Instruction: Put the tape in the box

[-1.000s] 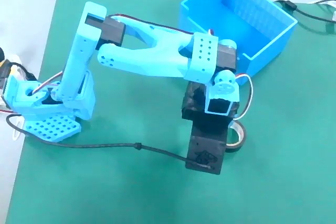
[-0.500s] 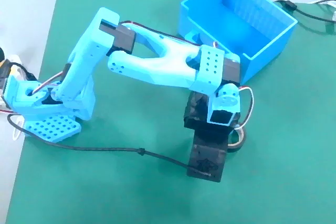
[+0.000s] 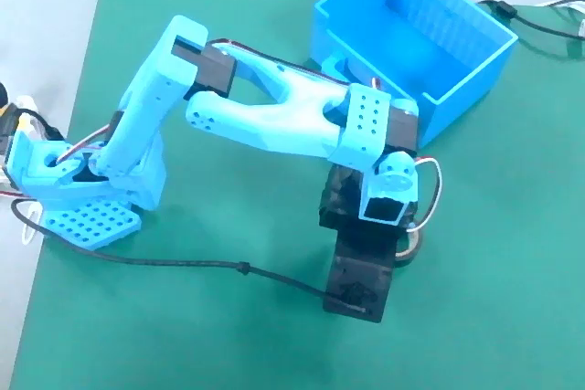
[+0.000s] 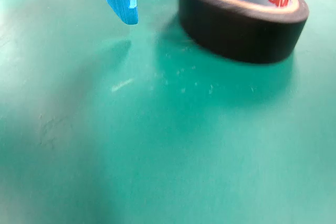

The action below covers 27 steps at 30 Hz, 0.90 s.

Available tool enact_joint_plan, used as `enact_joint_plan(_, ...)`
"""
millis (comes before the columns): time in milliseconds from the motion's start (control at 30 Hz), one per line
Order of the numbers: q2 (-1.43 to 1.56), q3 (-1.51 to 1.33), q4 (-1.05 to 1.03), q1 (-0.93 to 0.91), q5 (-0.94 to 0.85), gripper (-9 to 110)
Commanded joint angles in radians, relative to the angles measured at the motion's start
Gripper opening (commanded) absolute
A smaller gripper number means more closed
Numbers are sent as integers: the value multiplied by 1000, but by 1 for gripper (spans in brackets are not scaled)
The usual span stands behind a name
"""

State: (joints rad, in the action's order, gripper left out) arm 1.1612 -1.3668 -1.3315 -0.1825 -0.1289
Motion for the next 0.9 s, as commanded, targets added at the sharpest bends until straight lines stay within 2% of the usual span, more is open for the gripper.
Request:
enact_joint_plan(0, 23, 72, 5, -12, -25, 0)
enact_joint_plan(867, 61, 72, -8, -34, -44, 0)
